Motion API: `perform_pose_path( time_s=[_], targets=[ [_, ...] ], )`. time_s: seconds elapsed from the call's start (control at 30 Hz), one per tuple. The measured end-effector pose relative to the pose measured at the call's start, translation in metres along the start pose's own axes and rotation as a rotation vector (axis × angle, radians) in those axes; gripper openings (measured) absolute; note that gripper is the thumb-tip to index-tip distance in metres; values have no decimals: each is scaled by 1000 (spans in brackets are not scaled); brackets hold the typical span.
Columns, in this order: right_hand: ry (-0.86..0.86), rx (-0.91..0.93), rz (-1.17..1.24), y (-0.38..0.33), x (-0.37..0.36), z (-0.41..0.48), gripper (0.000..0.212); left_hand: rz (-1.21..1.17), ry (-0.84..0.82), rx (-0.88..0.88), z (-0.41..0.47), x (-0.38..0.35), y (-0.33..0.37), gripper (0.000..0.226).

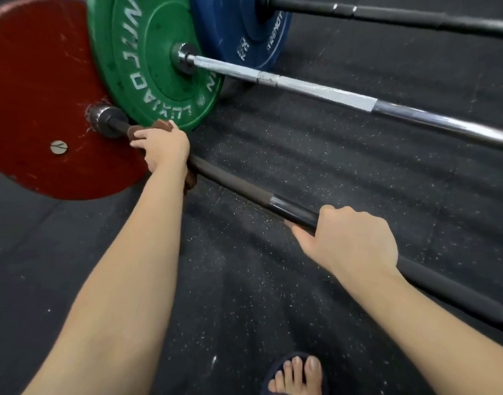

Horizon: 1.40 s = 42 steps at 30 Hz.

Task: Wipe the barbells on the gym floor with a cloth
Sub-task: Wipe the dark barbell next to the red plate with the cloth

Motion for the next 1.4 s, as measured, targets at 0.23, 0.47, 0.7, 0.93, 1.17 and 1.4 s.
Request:
perform_pose_path(
  time_s=[0.23,0.47,0.7,0.93,1.17,1.4],
  targets=[
    [24,11,-43,-1,0,-1,67,-50,0,79,29,18,1,87],
    [63,10,-44,-1,-5,1,68,-41,-1,39,38,13,-2,86],
    [54,-18,-42,-3,-1,0,70,-167,52,-4,40,8,-14,82],
    [48,-21,-43,-4,4,-1,69,-185,69,-107,-15,-12,-22,80],
    [51,-6,-27,-3,2,-2,67,-295,13,-64,46,6,-25,74],
    [52,4,-27,-3,0,1,65,-398,63,-6,66,15,-26,74]
  ],
)
Point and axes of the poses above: each hand's wrist, its own z-axis towards the middle knuckle, its own x-axis out of the back of the hand, y = z × x, the point moved 5 cm from there along z, towards the middle knuckle
